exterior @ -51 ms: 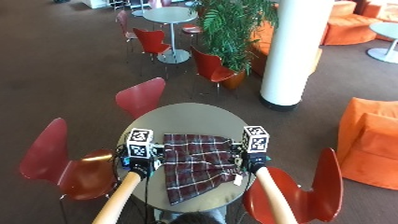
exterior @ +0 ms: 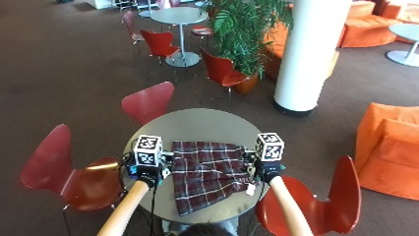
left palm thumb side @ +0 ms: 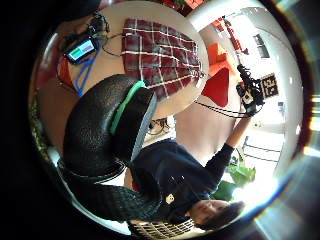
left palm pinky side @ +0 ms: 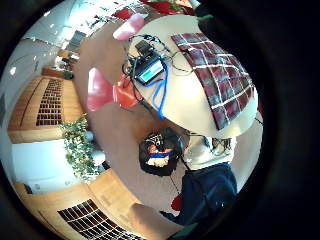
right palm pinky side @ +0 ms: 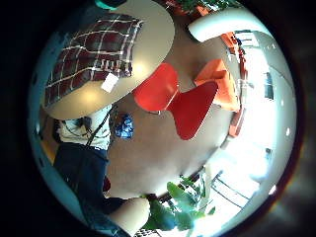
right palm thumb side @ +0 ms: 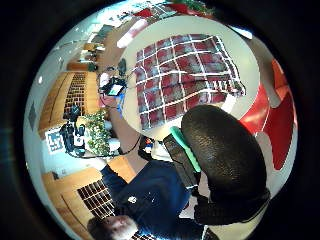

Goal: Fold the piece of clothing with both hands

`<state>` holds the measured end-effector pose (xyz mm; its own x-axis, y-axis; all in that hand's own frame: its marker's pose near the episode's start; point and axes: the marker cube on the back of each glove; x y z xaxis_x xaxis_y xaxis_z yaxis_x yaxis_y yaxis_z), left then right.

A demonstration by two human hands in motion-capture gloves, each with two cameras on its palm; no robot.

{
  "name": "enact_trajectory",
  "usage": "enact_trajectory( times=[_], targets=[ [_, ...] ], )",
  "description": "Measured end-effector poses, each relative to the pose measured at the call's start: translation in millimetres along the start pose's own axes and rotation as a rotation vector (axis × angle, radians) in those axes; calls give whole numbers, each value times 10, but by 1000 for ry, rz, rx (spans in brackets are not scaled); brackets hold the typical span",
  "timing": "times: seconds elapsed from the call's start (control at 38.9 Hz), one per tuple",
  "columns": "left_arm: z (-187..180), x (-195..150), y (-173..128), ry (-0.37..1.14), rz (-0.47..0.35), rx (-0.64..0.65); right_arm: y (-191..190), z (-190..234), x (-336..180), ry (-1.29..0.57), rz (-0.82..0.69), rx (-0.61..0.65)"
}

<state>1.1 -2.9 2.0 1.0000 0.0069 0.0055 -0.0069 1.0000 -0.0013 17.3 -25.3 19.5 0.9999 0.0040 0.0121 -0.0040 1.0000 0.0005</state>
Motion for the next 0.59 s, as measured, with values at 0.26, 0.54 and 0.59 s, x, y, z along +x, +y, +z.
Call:
enact_trajectory(
  times=[0.26, 0.54, 0.59],
  targets=[
    [-17, 55, -98, 20, 11, 31, -88, 7, 88, -5, -1, -1],
    [-12, 242, -310, 107, 35, 44, -303, -159, 127, 16, 12, -12],
    [97, 313, -355, 131, 37, 28, -381, -113, 160, 14, 20, -25]
  ],
)
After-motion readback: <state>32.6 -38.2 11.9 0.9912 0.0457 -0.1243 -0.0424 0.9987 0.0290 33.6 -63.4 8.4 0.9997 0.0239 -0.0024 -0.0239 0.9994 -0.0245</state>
